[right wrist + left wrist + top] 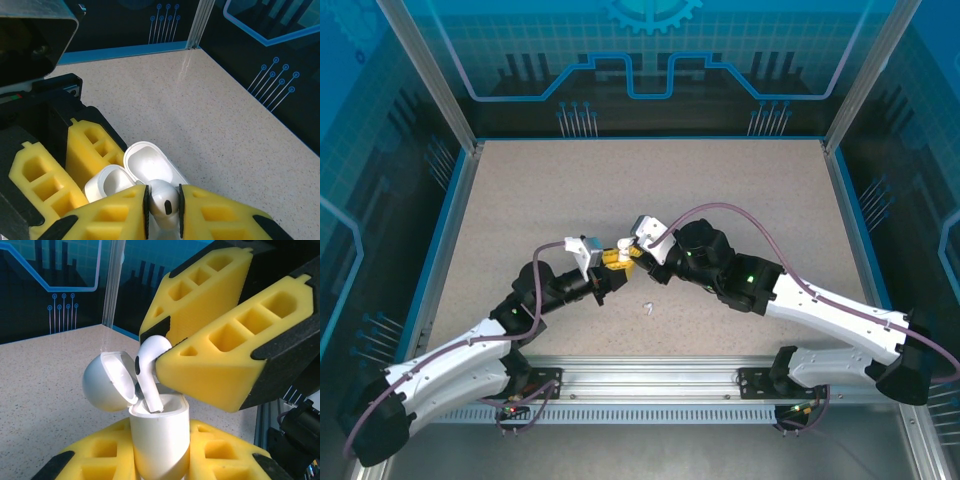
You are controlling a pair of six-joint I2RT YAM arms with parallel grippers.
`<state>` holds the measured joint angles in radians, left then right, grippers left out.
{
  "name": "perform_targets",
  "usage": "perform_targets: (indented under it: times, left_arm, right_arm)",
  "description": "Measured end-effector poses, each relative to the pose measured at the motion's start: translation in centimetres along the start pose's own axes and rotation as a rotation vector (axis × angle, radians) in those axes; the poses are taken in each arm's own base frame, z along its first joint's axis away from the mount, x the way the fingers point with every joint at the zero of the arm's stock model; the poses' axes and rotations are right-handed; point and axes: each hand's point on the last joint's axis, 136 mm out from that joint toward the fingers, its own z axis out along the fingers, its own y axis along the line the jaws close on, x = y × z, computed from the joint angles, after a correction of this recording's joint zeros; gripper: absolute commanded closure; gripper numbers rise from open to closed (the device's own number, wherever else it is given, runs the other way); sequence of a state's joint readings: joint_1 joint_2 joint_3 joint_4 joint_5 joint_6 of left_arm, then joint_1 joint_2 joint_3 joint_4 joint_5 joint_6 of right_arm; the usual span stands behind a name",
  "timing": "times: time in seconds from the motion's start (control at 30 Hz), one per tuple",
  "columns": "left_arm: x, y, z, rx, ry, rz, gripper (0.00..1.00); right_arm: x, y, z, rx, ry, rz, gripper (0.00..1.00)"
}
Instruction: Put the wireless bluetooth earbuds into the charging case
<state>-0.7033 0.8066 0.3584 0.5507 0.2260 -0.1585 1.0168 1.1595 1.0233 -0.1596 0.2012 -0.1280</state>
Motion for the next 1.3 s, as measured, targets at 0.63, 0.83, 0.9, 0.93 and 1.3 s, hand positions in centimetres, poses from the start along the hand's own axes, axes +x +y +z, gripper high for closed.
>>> perform_targets:
  times: [0.63, 0.83, 0.9, 0.93, 1.3]
  left_arm:
    - [-0.13, -0.05, -0.05, 0.001, -0.004, 0.004, 1.0]
    - [-0.13, -0.05, -0.05, 0.001, -0.004, 0.004, 1.0]
    - [-0.09, -0.04, -0.05, 0.001, -0.003, 0.003, 1.0]
    - [-0.08, -0.04, -0.05, 0.001, -0.002, 0.003, 1.0]
    - [-0.05, -0.02, -0.05, 0.0, -0.001, 0.003, 1.0]
  right_arm:
    - [-0.51, 0.2, -0.2, -0.008, -0.02, 0.016, 0.77]
    - [-0.6, 0.24, -0.08, -0.009, -0.024, 0.02, 0.77]
    - [-0.57, 0.25, 0.01, -0.009, -0.022, 0.023, 0.77]
    - [-0.61, 0.24, 0.06, -0.009, -0.023, 0.023, 0.77]
    - [-0.72, 0.65, 0.34, -0.031, -0.027, 0.027, 0.76]
